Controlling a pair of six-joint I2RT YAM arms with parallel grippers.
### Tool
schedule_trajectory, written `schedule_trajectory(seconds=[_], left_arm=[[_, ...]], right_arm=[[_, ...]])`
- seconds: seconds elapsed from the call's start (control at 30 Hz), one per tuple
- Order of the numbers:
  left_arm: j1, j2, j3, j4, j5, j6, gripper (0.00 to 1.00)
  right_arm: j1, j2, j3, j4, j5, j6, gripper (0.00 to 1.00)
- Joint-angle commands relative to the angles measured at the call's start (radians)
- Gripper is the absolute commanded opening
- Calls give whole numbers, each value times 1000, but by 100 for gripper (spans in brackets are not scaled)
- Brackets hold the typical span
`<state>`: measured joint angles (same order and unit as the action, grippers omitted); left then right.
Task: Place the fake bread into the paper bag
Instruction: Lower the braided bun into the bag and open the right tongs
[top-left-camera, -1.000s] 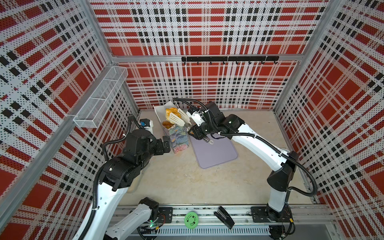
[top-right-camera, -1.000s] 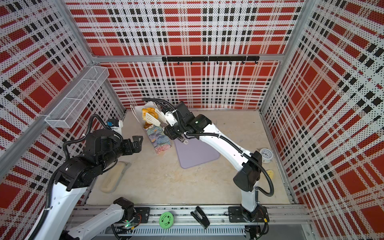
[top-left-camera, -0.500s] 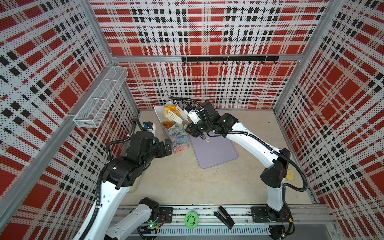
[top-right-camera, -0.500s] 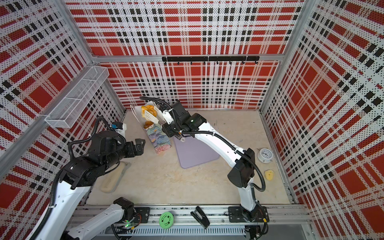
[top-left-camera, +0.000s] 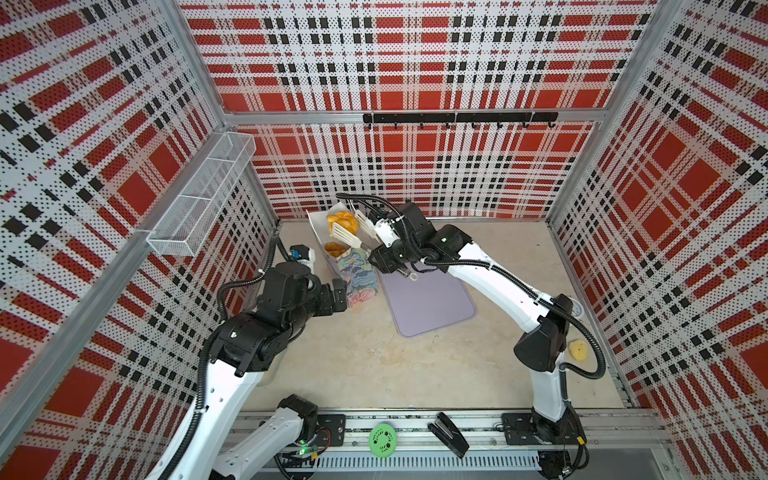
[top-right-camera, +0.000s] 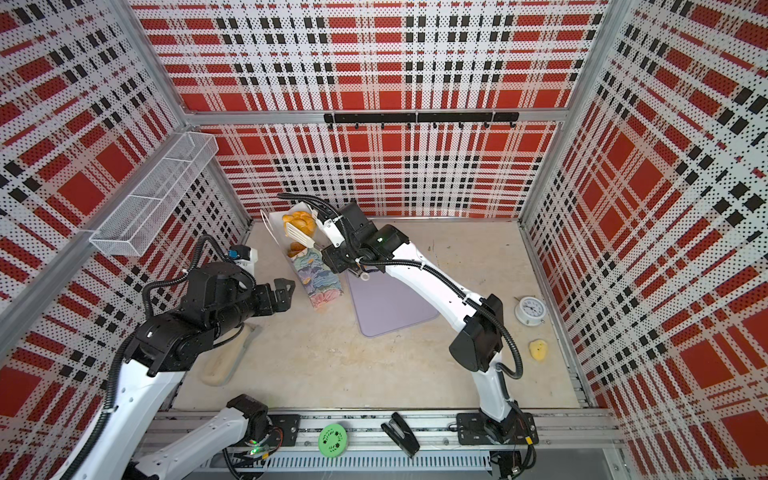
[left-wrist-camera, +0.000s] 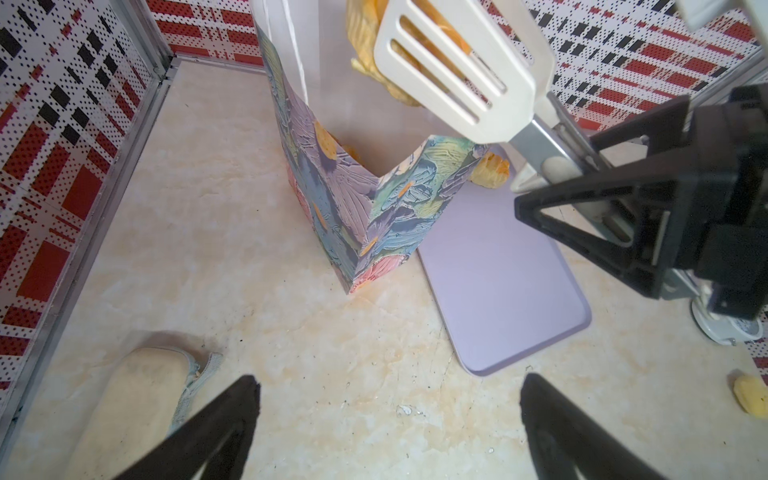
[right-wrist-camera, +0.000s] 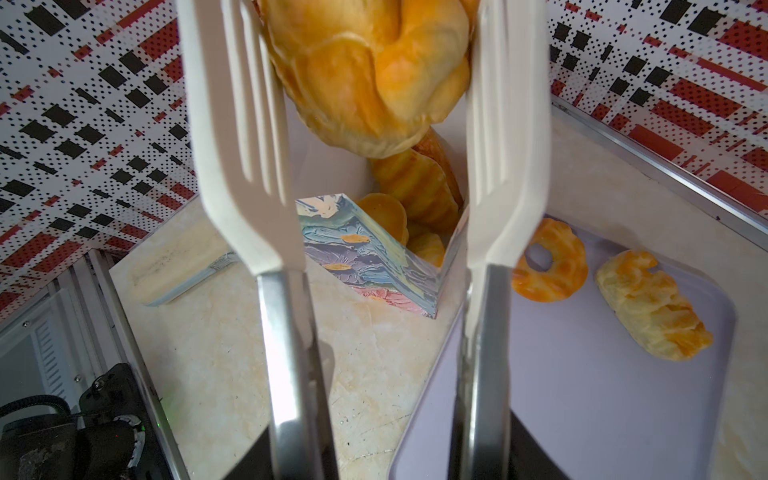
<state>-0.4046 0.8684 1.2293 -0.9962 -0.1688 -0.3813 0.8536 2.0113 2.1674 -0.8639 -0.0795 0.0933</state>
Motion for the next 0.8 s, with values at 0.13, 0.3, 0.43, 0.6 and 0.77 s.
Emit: schedule_trajectory(seconds=[0.13, 0.3, 0.43, 0.6, 0.77], left_arm=[[3, -4, 5, 24, -4, -14, 99], [-3, 0, 22, 18, -6, -22, 99], [-36, 6, 25, 18, -37, -36, 99], [-111, 7, 12, 18, -122, -65, 99], [-197, -1, -1, 31, -217, -97, 99]], right_arm=[[6, -21, 45, 48, 18, -28, 60], [7, -44, 40, 51, 21, -33, 60], [7, -78, 27, 53, 30, -42, 60], [6, -144, -40, 69, 69, -53, 61], [6, -223, -156, 105, 110, -67, 61]])
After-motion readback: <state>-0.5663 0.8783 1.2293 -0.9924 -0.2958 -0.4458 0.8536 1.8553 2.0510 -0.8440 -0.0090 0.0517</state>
